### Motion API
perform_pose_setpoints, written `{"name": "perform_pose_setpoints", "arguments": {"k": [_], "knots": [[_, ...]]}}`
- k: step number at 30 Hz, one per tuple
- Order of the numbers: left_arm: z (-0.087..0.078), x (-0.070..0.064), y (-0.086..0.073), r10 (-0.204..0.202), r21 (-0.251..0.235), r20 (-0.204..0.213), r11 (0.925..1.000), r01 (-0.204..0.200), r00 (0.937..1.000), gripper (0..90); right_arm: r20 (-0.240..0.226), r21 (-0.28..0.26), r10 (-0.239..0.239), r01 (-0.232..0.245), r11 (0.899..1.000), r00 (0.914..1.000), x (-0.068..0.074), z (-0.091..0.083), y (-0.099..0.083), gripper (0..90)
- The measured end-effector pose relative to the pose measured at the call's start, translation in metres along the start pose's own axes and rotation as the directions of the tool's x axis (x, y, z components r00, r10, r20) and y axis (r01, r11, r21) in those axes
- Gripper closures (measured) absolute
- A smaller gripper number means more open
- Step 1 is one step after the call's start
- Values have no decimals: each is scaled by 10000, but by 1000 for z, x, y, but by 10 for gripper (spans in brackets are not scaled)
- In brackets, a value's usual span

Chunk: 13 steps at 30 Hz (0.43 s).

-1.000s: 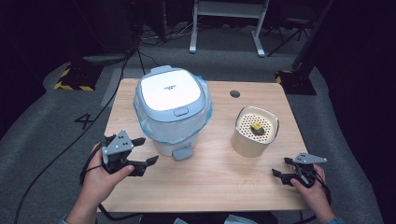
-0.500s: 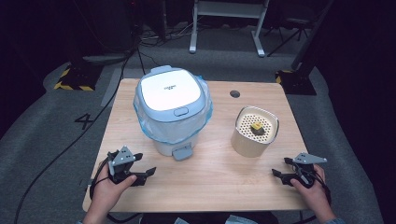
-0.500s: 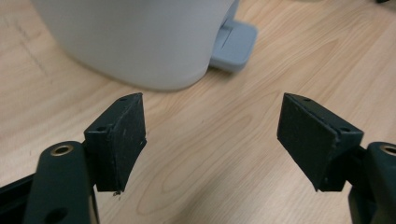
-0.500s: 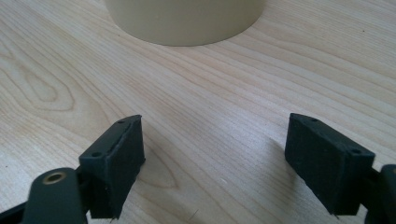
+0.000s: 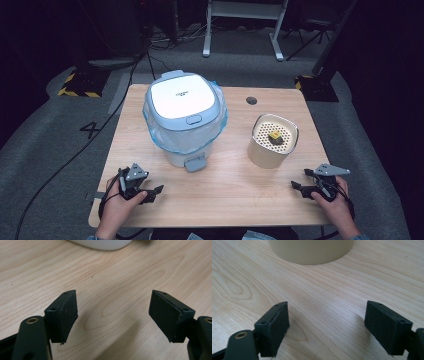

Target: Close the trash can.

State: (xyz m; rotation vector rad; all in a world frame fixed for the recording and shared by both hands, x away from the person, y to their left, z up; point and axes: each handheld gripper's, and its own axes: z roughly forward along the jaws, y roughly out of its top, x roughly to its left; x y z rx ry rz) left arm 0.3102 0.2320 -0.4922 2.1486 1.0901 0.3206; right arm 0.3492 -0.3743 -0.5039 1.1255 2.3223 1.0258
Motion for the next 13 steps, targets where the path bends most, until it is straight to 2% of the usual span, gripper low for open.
{"name": "perform_pose_setpoints", "arguments": {"k": [3, 7, 9, 13], "knots": [[4, 0, -2, 129, 374, -59, 9992, -127, 9999, 236, -2, 1, 0, 0, 10000, 10000, 0, 0, 0, 200], [5, -1, -2, 297, 417, -225, 9987, -288, 9993, 227, 0, 1, -1, 1, 10000, 10000, 0, 0, 0, 200], [7, -2, -3, 598, 416, -469, 9975, -578, 9971, 223, -4, 1, -2, 2, 10000, 10000, 0, 0, 0, 200], [11, 1, -7, 631, -93, -407, 9979, -636, 9972, 158, 1, -1, -1, 1, 10000, 10000, 0, 0, 0, 200]]}}
